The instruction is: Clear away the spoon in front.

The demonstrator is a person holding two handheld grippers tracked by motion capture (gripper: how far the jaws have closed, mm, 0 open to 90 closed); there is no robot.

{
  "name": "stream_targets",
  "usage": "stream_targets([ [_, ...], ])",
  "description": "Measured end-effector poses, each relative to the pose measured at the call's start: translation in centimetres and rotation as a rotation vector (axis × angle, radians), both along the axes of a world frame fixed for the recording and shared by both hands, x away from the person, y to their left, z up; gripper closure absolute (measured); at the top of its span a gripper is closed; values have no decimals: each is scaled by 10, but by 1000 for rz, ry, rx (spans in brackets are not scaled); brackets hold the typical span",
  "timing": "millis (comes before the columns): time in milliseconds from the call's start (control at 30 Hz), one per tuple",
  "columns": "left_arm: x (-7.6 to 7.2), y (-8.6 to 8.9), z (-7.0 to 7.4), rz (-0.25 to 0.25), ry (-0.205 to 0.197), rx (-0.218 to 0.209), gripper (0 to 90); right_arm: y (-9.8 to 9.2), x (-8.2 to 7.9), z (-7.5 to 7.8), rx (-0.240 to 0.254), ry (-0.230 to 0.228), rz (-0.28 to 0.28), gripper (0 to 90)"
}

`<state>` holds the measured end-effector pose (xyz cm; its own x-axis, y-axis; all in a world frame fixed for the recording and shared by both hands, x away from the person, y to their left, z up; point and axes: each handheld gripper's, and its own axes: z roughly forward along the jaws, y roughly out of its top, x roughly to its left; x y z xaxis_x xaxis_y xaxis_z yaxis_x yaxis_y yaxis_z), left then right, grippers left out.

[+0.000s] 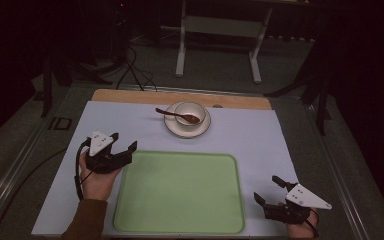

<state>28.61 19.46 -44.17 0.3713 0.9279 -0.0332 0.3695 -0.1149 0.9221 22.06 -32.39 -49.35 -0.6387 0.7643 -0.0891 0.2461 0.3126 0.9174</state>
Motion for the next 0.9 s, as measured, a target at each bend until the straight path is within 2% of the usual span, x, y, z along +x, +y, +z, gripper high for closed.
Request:
stream_targets([
  [233,17,-6,2,5,11,-17,310,1,0,0,-8,1,4,139],
  [767,39,-18,11,-4,2,2,312,1,0,0,-7,2,4,139],
  [900,51,-25,10,-11,10,-3,319,1,0,0,-5,5,4,139],
])
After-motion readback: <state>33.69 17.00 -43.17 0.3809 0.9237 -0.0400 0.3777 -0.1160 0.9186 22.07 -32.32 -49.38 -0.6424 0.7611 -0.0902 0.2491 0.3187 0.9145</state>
